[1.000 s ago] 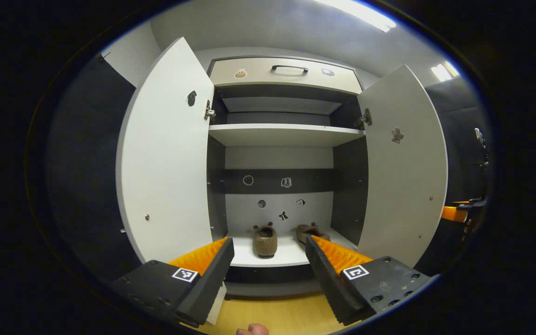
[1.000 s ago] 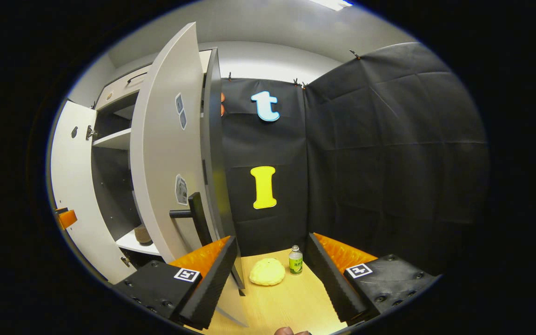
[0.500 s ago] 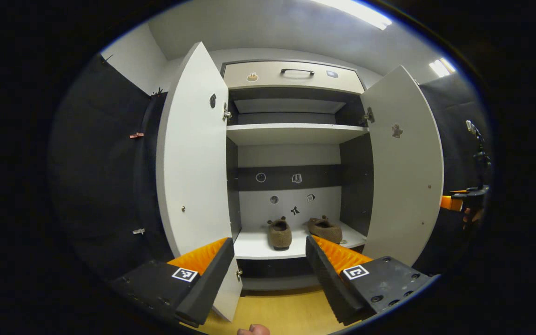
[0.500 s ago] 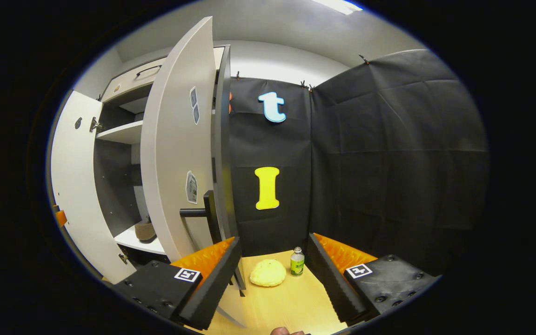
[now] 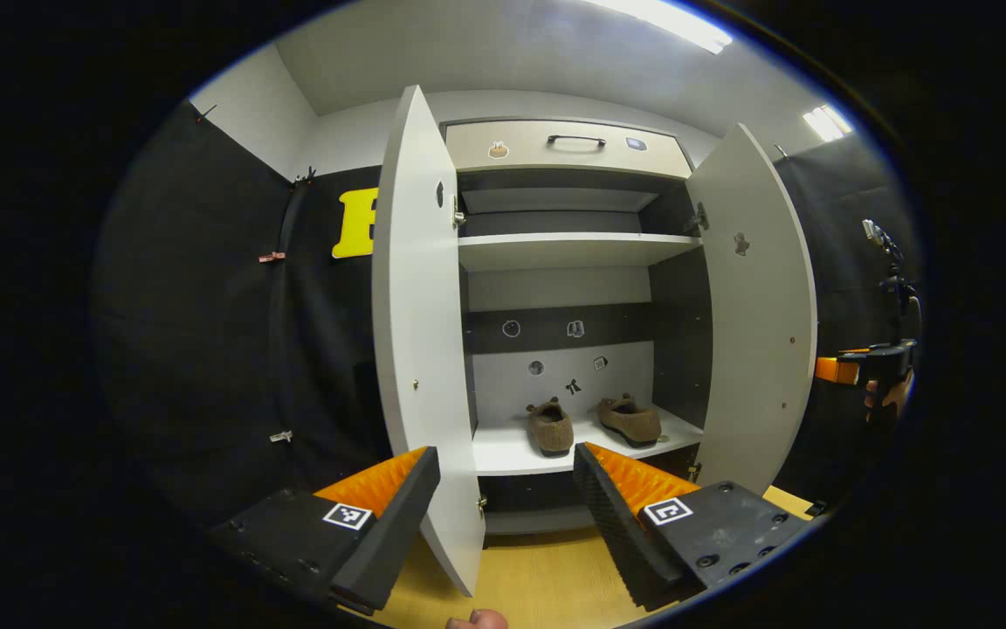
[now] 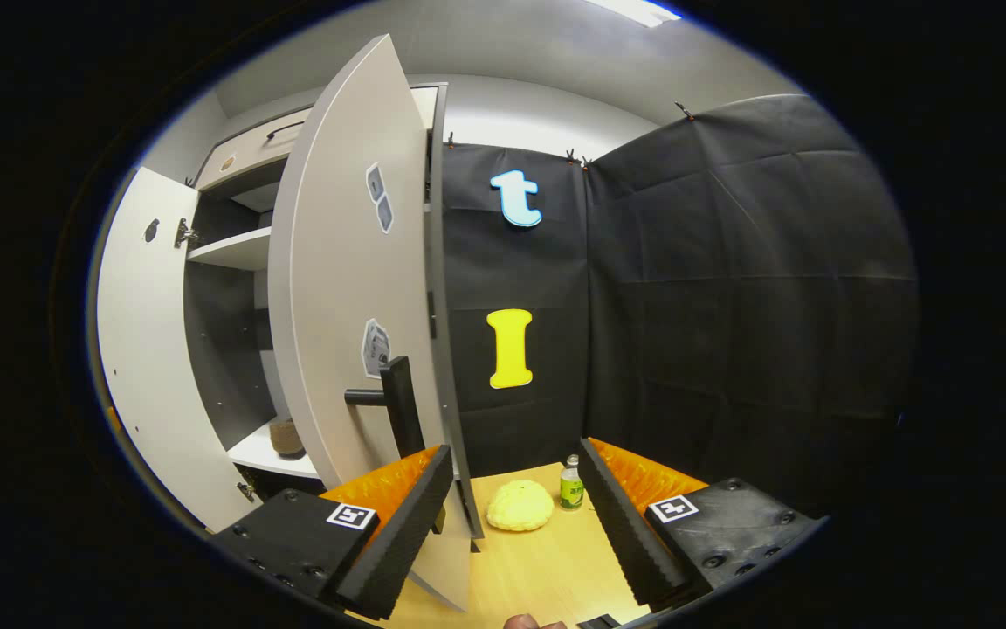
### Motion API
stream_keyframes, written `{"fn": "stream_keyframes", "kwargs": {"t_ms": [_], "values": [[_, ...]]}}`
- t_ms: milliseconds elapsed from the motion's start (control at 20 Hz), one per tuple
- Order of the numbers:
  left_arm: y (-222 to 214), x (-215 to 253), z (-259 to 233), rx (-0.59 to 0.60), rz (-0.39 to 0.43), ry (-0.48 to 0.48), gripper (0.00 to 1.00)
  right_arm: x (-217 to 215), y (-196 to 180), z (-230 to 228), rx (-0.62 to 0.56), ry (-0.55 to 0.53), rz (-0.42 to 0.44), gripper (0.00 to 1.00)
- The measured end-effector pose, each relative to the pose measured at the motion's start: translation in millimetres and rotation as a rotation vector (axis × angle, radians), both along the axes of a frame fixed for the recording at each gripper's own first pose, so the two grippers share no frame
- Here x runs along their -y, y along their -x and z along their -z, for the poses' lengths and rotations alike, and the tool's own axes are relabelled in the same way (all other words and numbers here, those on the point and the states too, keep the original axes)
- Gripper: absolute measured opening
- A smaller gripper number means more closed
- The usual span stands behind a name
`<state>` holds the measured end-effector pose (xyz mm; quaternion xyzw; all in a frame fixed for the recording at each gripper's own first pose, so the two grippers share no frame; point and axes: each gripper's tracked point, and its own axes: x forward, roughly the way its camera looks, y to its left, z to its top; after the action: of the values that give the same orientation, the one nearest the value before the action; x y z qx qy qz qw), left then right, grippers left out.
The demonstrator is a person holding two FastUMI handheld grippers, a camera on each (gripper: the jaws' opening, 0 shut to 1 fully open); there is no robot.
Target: Grab one shoe with the right hand and put it into the shoe cabinet, grab the other shoe with the left hand and put it into the shoe cabinet; then close the right door with the right hand and the left door with the left hand.
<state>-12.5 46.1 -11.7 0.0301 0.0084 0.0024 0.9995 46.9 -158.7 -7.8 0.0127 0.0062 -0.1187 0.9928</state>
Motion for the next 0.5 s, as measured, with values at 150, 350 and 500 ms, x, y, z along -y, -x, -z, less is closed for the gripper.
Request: {"fn": "stream_keyframes", "kwargs": {"t_ms": [150, 350, 500], "values": [[6.4, -17.6, -0.4, -0.003, -0.020, -0.004, 0.96, -38.4, -3.1, 3.1, 0.002, -0.019, -0.061, 0.97], [8.8, -43.7, 0.9, -0.010, -0.046, -0.025, 0.96, -105.2, -8.7, 8.7, -0.006, -0.044, -0.185, 0.98], [3.0, -64.0, 3.9, -0.017, -0.068, -0.028, 0.96, -141.2, -7.1, 5.8, 0.001, -0.083, -0.247, 0.98]]}}
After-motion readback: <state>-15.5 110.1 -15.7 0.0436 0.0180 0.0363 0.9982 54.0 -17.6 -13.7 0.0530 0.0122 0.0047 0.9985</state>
